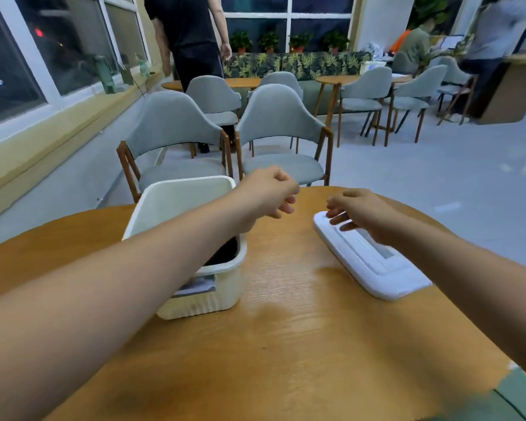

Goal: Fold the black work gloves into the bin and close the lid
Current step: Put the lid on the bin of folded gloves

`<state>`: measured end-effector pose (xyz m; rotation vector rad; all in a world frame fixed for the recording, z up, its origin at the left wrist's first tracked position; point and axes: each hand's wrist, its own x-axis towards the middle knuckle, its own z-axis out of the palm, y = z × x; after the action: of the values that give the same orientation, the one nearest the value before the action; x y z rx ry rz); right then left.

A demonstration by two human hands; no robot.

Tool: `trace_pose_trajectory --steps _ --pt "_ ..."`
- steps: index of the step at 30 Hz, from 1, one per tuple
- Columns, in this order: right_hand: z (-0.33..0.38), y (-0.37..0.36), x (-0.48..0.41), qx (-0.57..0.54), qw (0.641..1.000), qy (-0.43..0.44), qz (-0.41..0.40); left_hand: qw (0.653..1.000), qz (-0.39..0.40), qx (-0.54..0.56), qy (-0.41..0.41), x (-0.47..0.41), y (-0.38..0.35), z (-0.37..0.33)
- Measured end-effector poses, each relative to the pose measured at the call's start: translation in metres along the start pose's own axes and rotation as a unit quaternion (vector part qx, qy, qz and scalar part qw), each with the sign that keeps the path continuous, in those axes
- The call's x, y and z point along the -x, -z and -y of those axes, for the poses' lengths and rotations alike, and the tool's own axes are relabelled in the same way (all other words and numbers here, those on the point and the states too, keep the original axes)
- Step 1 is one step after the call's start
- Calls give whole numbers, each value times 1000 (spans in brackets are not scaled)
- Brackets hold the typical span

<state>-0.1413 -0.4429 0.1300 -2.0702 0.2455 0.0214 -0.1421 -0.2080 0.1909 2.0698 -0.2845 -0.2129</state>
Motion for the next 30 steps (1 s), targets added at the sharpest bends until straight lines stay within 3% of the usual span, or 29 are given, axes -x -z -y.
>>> trace_pose_trajectory --steps 7,13,23,30 --pt "-69 71 0 80 992 -57 -76 980 112 85 140 -7 -97 -8" --pt "-118 99 -6 148 978 -109 -94 949 72 199 233 -16 -150 29" --pt "-129 106 -6 6 972 -207 -110 866 24 414 280 -28 -153 46" --pt "-131 115 0 -97 959 -260 -52 905 17 331 268 -34 -158 54"
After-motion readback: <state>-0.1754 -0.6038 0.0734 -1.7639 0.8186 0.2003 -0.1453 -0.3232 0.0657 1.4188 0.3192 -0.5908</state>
